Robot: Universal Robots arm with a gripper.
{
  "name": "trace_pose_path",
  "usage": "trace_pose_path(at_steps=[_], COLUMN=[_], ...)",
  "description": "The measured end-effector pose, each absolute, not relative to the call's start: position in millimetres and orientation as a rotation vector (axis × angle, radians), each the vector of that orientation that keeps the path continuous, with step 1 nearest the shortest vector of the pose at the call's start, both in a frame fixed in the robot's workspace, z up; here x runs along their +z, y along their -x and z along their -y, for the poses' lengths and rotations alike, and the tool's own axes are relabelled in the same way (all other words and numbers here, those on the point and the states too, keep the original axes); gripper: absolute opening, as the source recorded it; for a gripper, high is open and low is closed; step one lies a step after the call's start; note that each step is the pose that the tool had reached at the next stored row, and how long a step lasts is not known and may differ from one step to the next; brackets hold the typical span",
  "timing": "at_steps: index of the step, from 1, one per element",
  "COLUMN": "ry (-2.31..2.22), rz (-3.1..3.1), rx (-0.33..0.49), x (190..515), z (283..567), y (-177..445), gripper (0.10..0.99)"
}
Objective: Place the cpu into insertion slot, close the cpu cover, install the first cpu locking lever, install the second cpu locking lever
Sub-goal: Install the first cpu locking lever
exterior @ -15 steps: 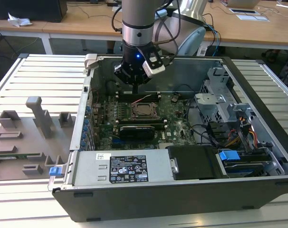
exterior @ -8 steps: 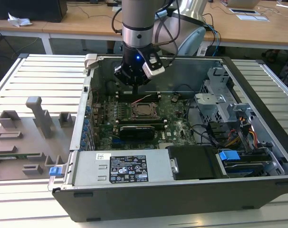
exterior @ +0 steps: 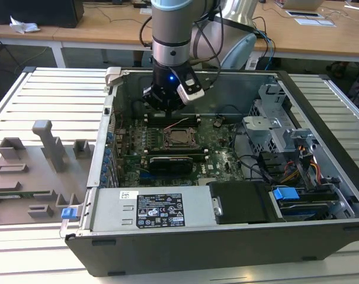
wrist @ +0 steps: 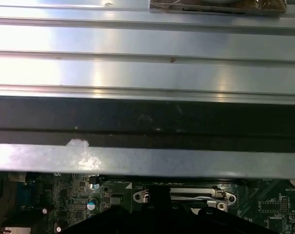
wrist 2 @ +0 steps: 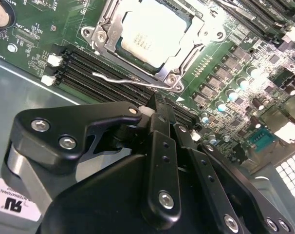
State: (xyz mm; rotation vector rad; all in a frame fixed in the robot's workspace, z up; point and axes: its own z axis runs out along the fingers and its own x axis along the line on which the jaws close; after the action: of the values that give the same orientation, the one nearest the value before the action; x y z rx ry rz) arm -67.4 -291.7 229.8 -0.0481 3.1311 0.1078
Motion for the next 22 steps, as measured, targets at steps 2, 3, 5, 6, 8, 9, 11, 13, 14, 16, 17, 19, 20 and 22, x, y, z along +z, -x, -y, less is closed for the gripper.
trace_pose_path(at_steps=[2,3,5,6,8,9,11,13,14,16,17,19,20,22], ry=[0.048,0.048,0.048,0.048,0.048,0.048,0.048,0.048,0.048,0.048,0.048,0.048,0.048,0.048], rz=[-3.131,-3.132,-3.132,-3.132,-3.132,-3.132,-3.133,-3.133,-3.133,-3.133,-3.133,-3.133,-3.134,-3.134], rx=[0.108,0.108,0.108,0.108,0.108,0.108,0.108,0.108,0.108,0.108,0.108,0.108,0.108,0.108], x=[227.5,226.5,224.5,223.7,221.9,221.4,220.6,219.2,218.7,216.3,215.5,213.4,212.4,210.8], z=[290.8,290.3,288.6,287.8,286.7,286.6,286.4,286.4,286.4,286.3,286.3,286.3,286.3,286.3], y=[66.1,65.5,63.1,61.9,58.7,57.3,54.7,51.9,50.9,48.1,47.4,45.4,44.6,43.2], gripper=[0.110,0.110,0.110,0.110,0.110,0.110,0.110,0.110,0.110,0.110,0.110,0.110,0.110,0.110])
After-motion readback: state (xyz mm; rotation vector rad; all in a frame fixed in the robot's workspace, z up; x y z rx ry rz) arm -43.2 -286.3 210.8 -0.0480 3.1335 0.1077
